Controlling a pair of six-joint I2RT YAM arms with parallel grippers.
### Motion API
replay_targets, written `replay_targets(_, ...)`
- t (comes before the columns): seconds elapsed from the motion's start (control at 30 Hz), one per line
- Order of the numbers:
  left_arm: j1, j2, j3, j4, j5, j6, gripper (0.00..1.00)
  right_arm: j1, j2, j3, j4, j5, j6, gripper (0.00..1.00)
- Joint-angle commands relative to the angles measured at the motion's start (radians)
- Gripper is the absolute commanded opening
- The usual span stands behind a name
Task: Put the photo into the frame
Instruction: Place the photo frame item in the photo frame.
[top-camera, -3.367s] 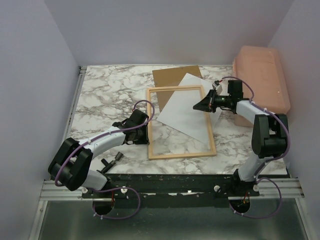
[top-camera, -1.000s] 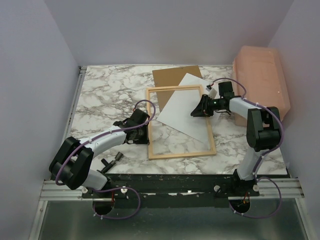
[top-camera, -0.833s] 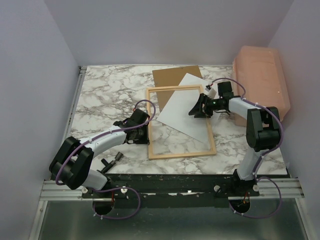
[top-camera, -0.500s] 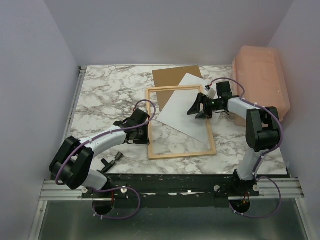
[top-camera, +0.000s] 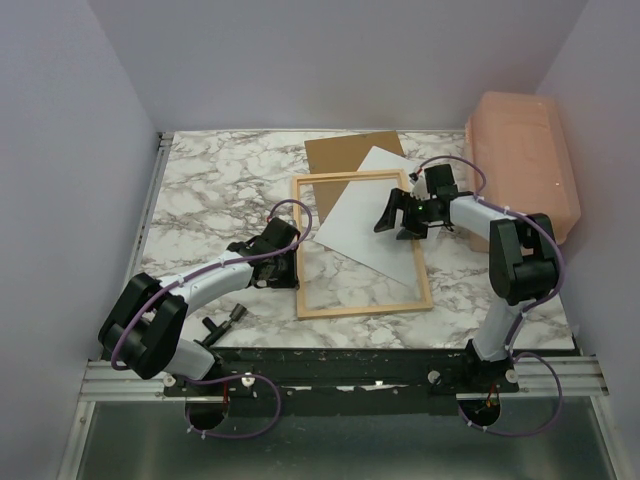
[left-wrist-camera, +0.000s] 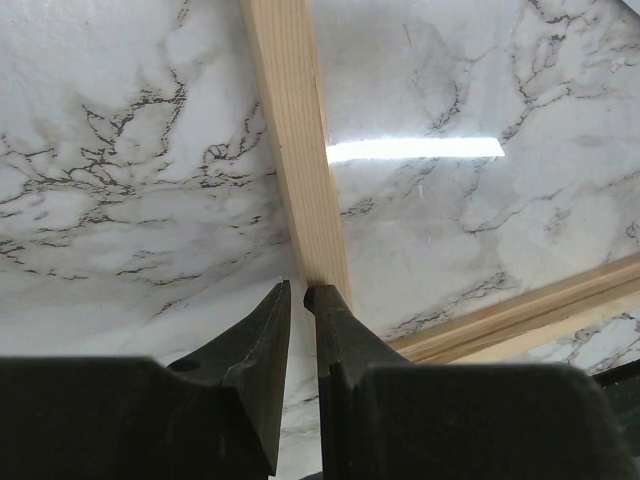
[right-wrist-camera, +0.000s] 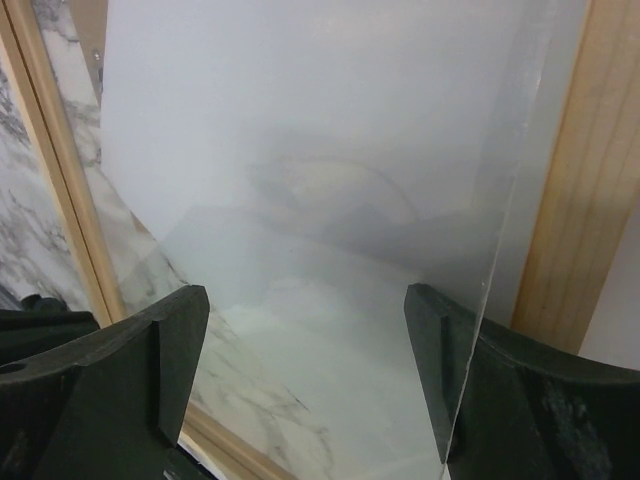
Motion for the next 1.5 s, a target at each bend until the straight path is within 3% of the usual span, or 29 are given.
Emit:
replay_targets(0.0, -0.014, 0.068, -0.04, -0.016, -0.073, 0.015, 0.17, 0.014, -0.023, 0.01, -0.037, 0.116, 0.001, 0.89)
replay_targets(0.3, -0.016, 0.071, -0.039, -0.017, -0.075, 0.014, 0.17, 0.02, -0.052, 0.032, -0.088, 0.197, -0.022, 0.96)
replay_targets(0.67, -0.016, 0.07, -0.039, -0.019, -0.076, 0.014, 0.17, 0.037, -0.034, 0.032, -0.078, 0.144, -0.011, 0.99)
replay_targets(1.47, -0.018, 0.069, -0.037, -0.023, -0.081, 0.012, 0.17, 0.064, -0.085, 0.112, -0.221, 0.403, -0.047, 1.0)
